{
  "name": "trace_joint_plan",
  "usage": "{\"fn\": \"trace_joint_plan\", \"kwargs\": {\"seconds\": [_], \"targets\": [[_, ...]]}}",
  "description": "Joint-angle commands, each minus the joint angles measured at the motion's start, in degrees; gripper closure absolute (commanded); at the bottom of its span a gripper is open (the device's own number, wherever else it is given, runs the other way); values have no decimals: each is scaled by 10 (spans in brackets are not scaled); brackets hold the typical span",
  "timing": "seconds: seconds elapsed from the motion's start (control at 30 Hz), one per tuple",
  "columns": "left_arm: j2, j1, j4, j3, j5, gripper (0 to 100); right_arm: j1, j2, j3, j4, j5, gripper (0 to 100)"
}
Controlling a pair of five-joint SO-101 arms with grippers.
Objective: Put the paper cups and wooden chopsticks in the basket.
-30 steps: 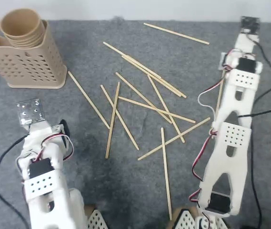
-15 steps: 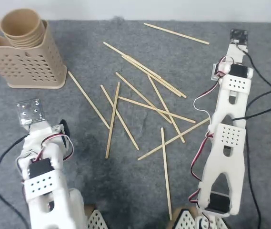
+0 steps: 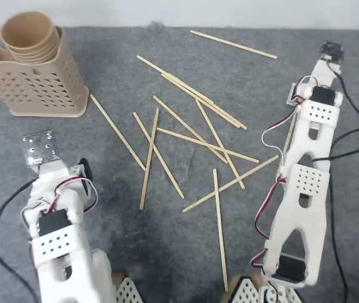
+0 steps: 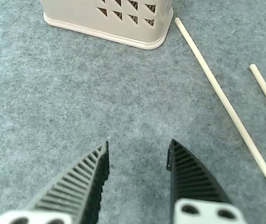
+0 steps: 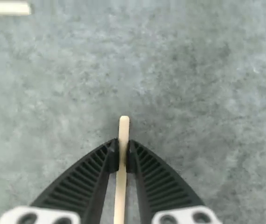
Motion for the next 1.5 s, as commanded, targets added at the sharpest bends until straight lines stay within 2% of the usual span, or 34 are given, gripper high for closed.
{"fn": "trace_joint_plan", "kwargs": {"seconds": [0.0, 0.1, 0.43, 0.73, 0.93, 1.03, 1.3, 1.47], "targets": [[-12, -4, -11, -6, -4, 802, -4, -116, -23, -15, -56, 992], [-12, -4, -11, -6, -4, 802, -3, -175, -23, 6, -83, 992], [-12, -4, -11, -6, -4, 802, 1, -372, -23, 191, -164, 992], [-12, -5, -11, -6, -4, 802, 2, -437, -24, 219, -238, 992], [-12, -5, -11, -6, -4, 802, 2, -483, -24, 284, -233, 992], [-12, -5, -11, -6, -4, 802, 4, -519, -20, 302, -200, 992], [-12, -5, -11, -6, -4, 802, 82, -596, -18, 304, -194, 992], [-12, -5, -11, -6, -4, 802, 97, -646, -18, 304, -185, 992]]}}
